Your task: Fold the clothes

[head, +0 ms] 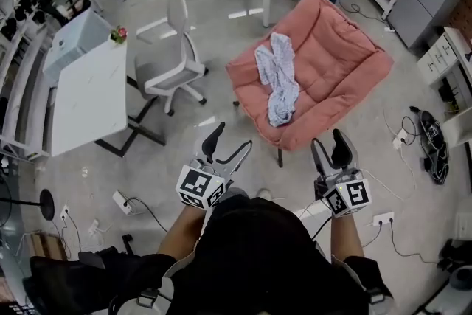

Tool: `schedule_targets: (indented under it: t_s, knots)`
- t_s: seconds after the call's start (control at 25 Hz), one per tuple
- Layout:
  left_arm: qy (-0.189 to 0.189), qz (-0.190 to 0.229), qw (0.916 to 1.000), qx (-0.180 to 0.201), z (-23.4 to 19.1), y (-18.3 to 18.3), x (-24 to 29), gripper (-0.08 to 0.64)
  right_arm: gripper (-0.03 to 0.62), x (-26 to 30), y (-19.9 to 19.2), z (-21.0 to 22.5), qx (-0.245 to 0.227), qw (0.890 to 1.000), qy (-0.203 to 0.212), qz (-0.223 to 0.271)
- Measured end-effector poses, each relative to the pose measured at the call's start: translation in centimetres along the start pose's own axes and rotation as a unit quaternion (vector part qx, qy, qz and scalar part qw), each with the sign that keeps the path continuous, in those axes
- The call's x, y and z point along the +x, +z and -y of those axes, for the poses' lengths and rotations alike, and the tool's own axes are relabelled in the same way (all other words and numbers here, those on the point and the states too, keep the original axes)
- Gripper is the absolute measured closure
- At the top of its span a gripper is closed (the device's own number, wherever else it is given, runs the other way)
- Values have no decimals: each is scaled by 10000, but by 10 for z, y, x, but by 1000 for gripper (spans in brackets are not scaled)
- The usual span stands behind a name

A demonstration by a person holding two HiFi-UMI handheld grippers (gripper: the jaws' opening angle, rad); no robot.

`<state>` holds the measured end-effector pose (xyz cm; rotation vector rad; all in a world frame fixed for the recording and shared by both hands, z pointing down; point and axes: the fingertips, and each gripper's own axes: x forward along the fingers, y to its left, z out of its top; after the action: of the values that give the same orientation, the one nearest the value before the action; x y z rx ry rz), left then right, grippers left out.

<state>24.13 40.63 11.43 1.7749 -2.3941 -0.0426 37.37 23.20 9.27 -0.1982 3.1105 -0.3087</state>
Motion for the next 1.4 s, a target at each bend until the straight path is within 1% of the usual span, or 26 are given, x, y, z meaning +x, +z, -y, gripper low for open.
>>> schedule_targets:
  t_s: [0.16, 0.28, 0.4, 0.6, 0.72, 0.84, 0.96, 1.16, 1.32, 1.4]
  knots:
    - [-183, -155, 9997, -3, 2, -5, 32, 222, 318, 4, -7, 32, 180, 9996, -206, -66]
    - [-204, -262, 9994, -43, -9, -10, 56, 222, 318, 18, -13, 50, 249, 9992, -278, -168]
    - [-239, -309, 9992, -65, -26, -14, 80, 222, 318, 35, -21, 65, 220, 9988, -336, -275]
    - [-318, -274, 9991, 5, -66, -6, 127, 222, 319, 85, -17, 93, 113, 9984, -483, -289]
    - [-373, -256, 9990, 49, -90, -1, 159, 222, 324, 120, -11, 107, 23, 9984, -497, -266]
    - [-424, -346, 9985, 59, -112, -6, 190, 222, 324, 153, -17, 124, -48, 9979, -518, -374]
    - [-511, -458, 9976, -43, -127, -14, 219, 222, 325, 179, -23, 139, -44, 9970, -577, -514]
    - [-694, -674, 9953, -29, -150, -28, 259, 224, 334, 226, -44, 155, -218, 9949, -483, -854]
    - [-822, -960, 9919, -98, -163, -51, 282, 225, 342, 258, -70, 157, -462, 9904, -308, -1269]
    - [-866, -1113, 9899, -137, -169, -67, 290, 229, 353, 271, -87, 159, -513, 9877, -222, -1463]
